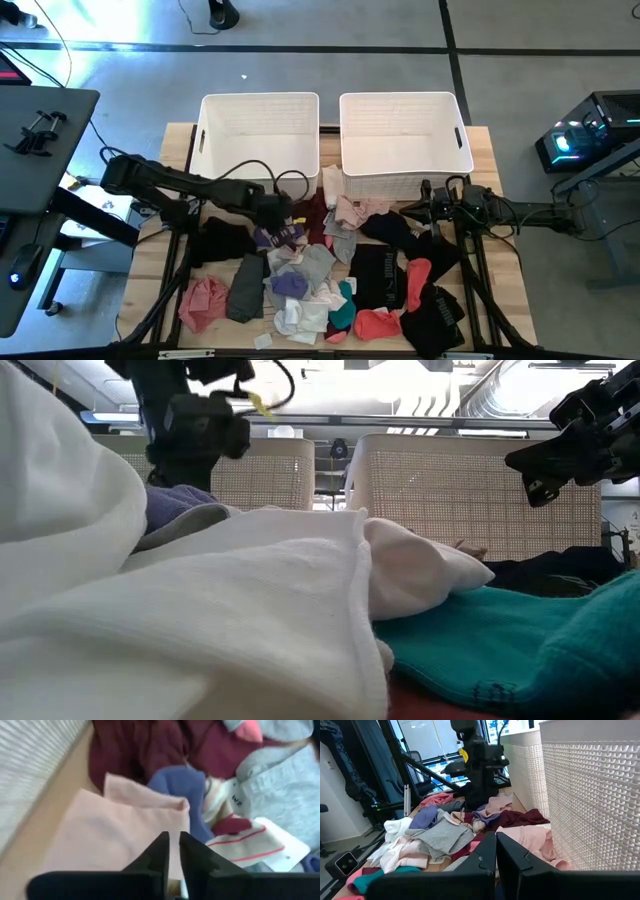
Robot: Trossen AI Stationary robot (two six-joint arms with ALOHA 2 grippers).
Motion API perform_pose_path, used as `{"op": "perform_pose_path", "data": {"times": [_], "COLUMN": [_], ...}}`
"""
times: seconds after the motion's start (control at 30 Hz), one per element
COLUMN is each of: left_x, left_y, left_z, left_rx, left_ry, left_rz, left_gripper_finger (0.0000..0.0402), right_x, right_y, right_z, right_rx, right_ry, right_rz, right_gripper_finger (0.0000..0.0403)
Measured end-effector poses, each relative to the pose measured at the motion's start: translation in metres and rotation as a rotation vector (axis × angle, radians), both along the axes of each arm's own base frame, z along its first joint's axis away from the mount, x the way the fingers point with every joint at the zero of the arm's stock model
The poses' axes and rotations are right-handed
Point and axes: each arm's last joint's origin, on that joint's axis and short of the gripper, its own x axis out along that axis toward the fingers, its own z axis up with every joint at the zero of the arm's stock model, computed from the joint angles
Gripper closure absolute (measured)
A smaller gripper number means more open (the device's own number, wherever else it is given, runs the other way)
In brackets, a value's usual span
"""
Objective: Sort clothes
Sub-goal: Put the pink sock into the left white laundry bin
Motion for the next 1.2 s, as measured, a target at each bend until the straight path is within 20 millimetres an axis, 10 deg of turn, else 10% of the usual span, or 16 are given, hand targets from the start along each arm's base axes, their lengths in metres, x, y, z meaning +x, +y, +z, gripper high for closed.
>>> {"op": "perform_pose_path", "data": {"times": [0.33, 0.8, 1.0, 1.2], "left_x": [-0.004, 0.000, 0.011, 0.014], "left_y": [0.000, 0.001, -0.008, 0.000], "left_z": [-0.035, -0.037, 0.009, 0.107], "left_rx": [-0.103, -0.051, -0.084, 0.123], "left_ry": [-0.133, -0.212, -0.286, -0.524], "left_rz": [0.104, 0.073, -0.003, 0.041], "left_gripper_finger": [0.0258, 0.0398, 0.0401, 0.0401], "right_x": [0.000, 0.000, 0.000, 0.000], "right_y": [0.000, 0.000, 0.000, 0.000], "right_z": [0.000, 0.000, 0.000, 0.000], "right_rx": [0.000, 0.000, 0.000, 0.000], "right_ry": [0.001, 0.001, 0.001, 0.001], "right_rz": [0.000, 0.000, 0.000, 0.000], "right_gripper_finger": [0.0402, 0.0402, 0.0402, 0.0402]}}
